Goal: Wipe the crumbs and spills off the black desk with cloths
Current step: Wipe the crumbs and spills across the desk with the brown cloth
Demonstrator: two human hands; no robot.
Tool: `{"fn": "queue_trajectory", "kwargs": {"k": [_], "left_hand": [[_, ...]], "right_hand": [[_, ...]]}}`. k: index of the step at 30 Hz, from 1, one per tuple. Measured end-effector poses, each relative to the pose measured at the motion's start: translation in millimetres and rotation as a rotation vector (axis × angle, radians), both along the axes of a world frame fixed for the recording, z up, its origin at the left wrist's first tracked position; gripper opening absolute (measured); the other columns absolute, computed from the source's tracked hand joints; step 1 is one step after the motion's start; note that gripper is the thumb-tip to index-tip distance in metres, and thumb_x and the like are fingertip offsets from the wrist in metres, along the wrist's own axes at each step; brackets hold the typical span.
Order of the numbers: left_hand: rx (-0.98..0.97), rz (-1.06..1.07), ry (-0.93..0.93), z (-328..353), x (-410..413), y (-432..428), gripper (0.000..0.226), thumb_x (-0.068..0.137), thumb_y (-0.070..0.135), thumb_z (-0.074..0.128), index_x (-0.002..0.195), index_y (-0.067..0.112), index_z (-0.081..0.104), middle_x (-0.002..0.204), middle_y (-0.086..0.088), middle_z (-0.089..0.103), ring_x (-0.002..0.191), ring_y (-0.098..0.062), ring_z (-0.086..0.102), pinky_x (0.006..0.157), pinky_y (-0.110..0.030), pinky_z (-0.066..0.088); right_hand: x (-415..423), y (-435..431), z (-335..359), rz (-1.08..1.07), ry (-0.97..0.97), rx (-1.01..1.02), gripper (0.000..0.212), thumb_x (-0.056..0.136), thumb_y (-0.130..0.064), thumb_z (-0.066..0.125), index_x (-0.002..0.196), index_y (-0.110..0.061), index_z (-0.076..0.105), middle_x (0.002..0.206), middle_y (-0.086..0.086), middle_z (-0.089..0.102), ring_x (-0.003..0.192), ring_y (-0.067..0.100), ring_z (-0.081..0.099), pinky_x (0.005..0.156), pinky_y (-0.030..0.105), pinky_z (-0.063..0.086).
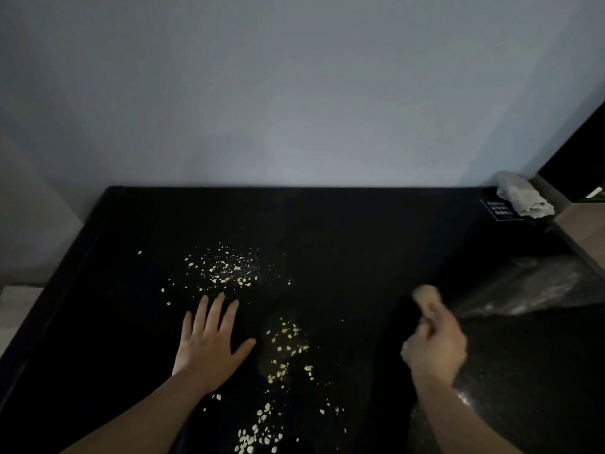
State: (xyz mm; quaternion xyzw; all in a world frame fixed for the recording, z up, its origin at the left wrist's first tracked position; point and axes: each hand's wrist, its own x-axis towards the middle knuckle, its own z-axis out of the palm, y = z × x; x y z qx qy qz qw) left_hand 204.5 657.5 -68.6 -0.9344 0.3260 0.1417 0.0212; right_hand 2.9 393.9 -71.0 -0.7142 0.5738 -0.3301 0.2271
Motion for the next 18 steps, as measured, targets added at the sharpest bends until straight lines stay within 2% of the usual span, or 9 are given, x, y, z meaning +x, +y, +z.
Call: {"fn": "queue_trajectory", "kwargs": {"k": [1,2,4,6,9,12,14,16,18], "left_hand": [[0.009,-0.014,0.022,-2.1,1.6,-1.3,0.113,0.054,0.082,-0.021,0.146,0.019,-0.011,0.152,-0.003,-0.019,0.143,-0.027,-0.014,0.114,-0.049,-0.002],[0.023,-0.004,0.061,-2.2,2.8,-2.2,0.117,0.040,0.083,-0.035,0.139,0.020,-0.026,0.143,0.000,-0.033,0.137,-0.024,-0.028,0.112,-0.047,-0.010],[0.066,-0.013,0.104,-0.5,4.5,-4.9,0.118,0.028,0.077,-0.046,0.131,0.020,-0.034,0.136,0.000,-0.040,0.129,-0.022,-0.036,0.111,-0.047,-0.014],[0.087,-0.021,0.122,-0.7,5.2,-3.5,0.119,0.027,0.076,-0.047,0.130,0.019,-0.035,0.136,0.000,-0.041,0.127,-0.022,-0.037,0.111,-0.048,-0.014],[0.086,-0.024,0.128,-0.9,6.4,-3.6,0.118,0.027,0.076,-0.047,0.131,0.020,-0.035,0.137,0.000,-0.041,0.128,-0.022,-0.037,0.111,-0.048,-0.014],[0.067,-0.015,0.134,0.0,5.5,-3.5,0.118,0.028,0.077,-0.046,0.131,0.022,-0.034,0.138,0.001,-0.040,0.129,-0.022,-0.037,0.111,-0.047,-0.015],[0.049,-0.001,0.134,0.9,4.8,-3.0,0.116,0.029,0.078,-0.045,0.132,0.025,-0.034,0.138,0.003,-0.039,0.130,-0.021,-0.036,0.111,-0.046,-0.015],[0.028,0.006,0.118,1.9,4.7,-1.9,0.114,0.031,0.080,-0.042,0.132,0.028,-0.032,0.140,0.005,-0.037,0.131,-0.018,-0.034,0.112,-0.043,-0.014],[0.004,0.009,0.108,2.7,5.3,0.0,0.114,0.033,0.083,-0.039,0.133,0.029,-0.030,0.141,0.007,-0.034,0.133,-0.016,-0.032,0.112,-0.040,-0.014]], "right_hand": [[-6.9,-16.7,1.7,-0.111,0.024,0.060,0.037,0.083,-0.001,0.058,0.119,-0.008,0.056,0.119,0.018,0.059,0.109,0.038,0.055,0.096,0.046,0.043],[-11.6,-32.2,2.1,-0.189,0.054,0.128,0.035,0.086,-0.005,0.055,0.121,-0.007,0.053,0.121,0.019,0.056,0.110,0.039,0.053,0.096,0.048,0.042],[-11.5,-56.9,-0.4,-0.239,0.168,0.241,0.035,0.090,-0.010,0.052,0.124,-0.004,0.048,0.125,0.020,0.050,0.115,0.040,0.049,0.097,0.050,0.040],[3.1,-66.0,-3.6,-0.138,0.276,0.252,0.038,0.090,-0.011,0.049,0.127,-0.002,0.048,0.129,0.020,0.048,0.119,0.039,0.046,0.098,0.047,0.039],[42.8,-39.7,-3.3,0.170,0.249,0.182,0.046,0.088,-0.008,0.050,0.134,-0.011,0.048,0.136,0.011,0.049,0.123,0.031,0.046,0.105,0.039,0.035],[76.7,27.3,3.4,0.727,0.223,0.109,0.051,0.085,0.000,0.057,0.131,-0.020,0.054,0.137,-0.004,0.048,0.130,0.014,0.040,0.112,0.022,0.021],[84.4,61.2,8.7,1.006,0.276,0.077,0.045,0.087,-0.008,0.059,0.129,-0.026,0.055,0.131,-0.019,0.044,0.127,-0.001,0.035,0.110,0.017,0.018],[82.1,56.5,3.2,0.952,0.228,-0.052,0.043,0.084,-0.007,0.062,0.124,-0.023,0.059,0.128,-0.014,0.051,0.121,0.004,0.044,0.109,0.023,0.029],[76.2,27.7,-2.4,0.630,0.201,-0.078,0.044,0.081,-0.002,0.061,0.123,-0.016,0.060,0.129,0.003,0.056,0.120,0.019,0.051,0.107,0.033,0.036]]}}
